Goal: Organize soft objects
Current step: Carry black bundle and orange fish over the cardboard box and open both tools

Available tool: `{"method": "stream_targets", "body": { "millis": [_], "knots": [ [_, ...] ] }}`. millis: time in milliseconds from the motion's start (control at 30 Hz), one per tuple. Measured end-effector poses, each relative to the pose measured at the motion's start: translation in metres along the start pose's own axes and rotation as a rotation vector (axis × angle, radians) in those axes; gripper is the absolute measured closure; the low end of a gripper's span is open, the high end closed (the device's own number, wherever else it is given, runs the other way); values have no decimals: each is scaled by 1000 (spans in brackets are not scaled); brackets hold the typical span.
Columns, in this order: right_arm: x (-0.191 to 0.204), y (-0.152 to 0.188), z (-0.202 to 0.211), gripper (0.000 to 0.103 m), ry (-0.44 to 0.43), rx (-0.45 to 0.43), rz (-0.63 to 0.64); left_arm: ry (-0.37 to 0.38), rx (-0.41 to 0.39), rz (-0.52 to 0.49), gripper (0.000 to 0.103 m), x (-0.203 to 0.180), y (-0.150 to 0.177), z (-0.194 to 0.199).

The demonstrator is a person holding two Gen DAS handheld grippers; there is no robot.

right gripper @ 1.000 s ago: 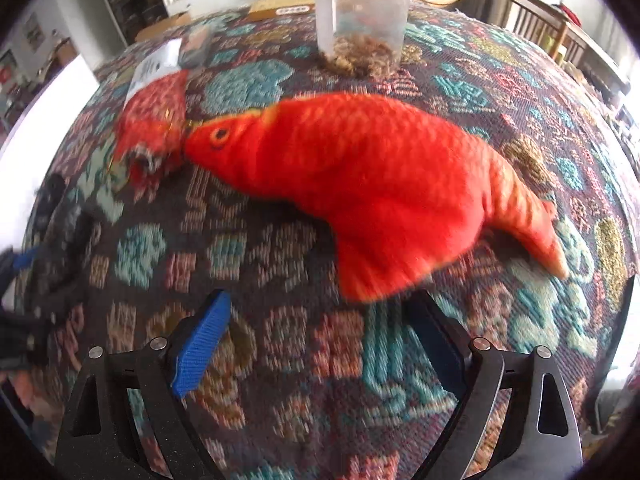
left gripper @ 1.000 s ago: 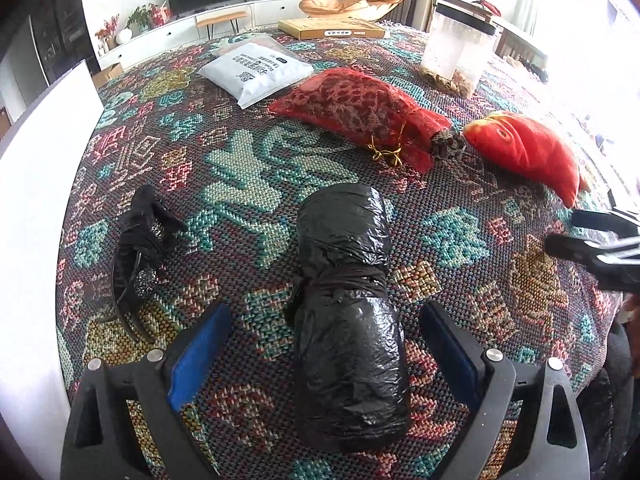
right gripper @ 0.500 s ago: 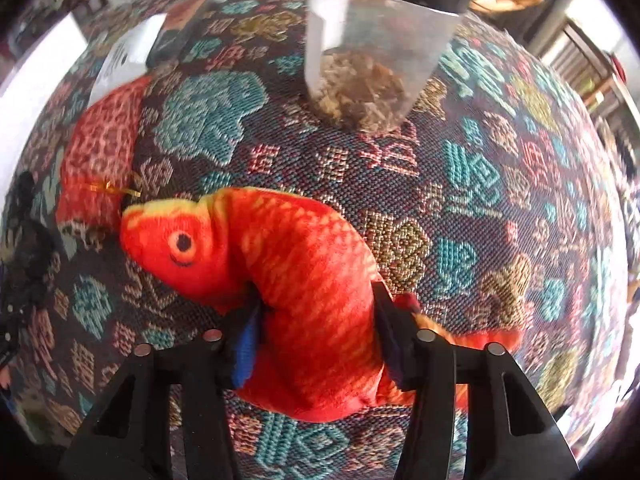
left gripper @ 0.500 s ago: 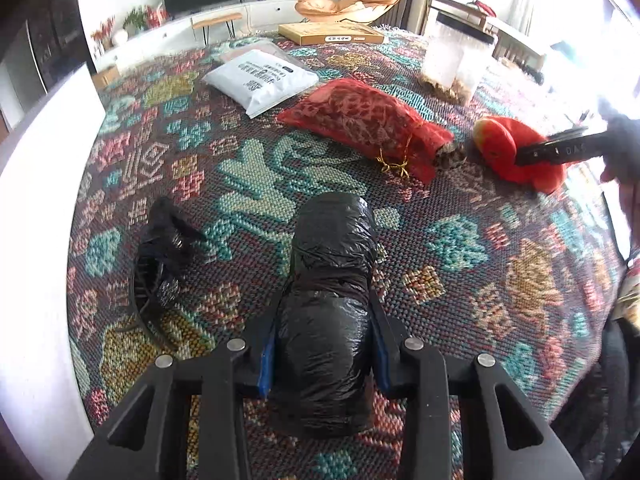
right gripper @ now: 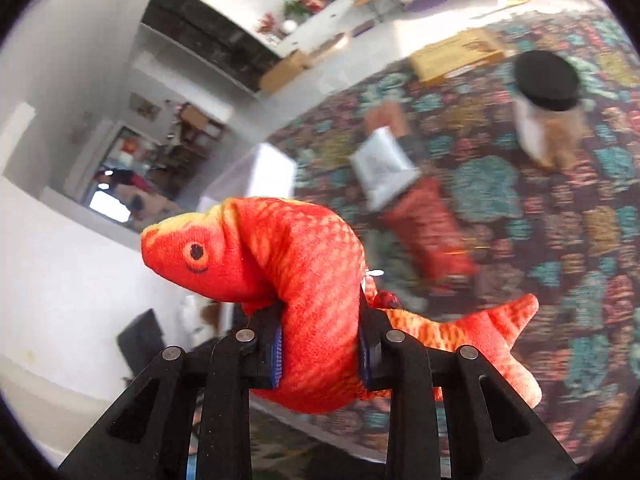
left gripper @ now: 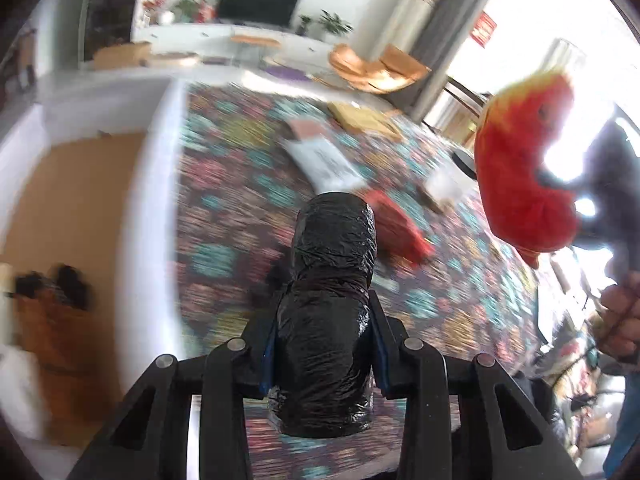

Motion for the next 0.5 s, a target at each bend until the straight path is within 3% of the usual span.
{"method": "stream_targets", "body": {
  "millis": [67, 133, 167, 200, 233, 267, 367, 500],
  "knots": [
    [57, 6, -49, 74, -140, 46, 7, -112, -36, 10, 66, 36, -10, 27],
    [106, 10, -96, 72, -224, 80, 23, -255, -52, 25, 66, 73, -12, 49],
    [127, 13, -119, 64, -262, 89, 17, -341, -51, 37, 61, 91, -11, 57],
    [144, 17, -143, 54, -287, 108, 17, -420, -42, 49, 45, 108, -8, 62],
    [158, 22, -169, 34, -290, 144, 30, -477, -31, 63, 32, 122, -5, 66],
    [162, 27, -187, 28, -272, 174, 53, -522, -25, 80, 12, 135, -1, 70],
    [144, 44, -203, 29, -146, 173, 143, -581, -31, 106, 11, 150, 13, 82],
    [59, 56, -154, 29, 36, 106, 169, -576, -65, 92, 11, 137, 22, 82]
  ]
}}
Point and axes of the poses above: each gripper's, at about its wrist camera, not at the fingertips, and z roughly against the way its jaws point, x to its left, y to its underside, the point moved 1 cm from there along -z, roughly the way its jaws point, and after that the axes turned 8 degrees about -x, right-handed, at the moved point
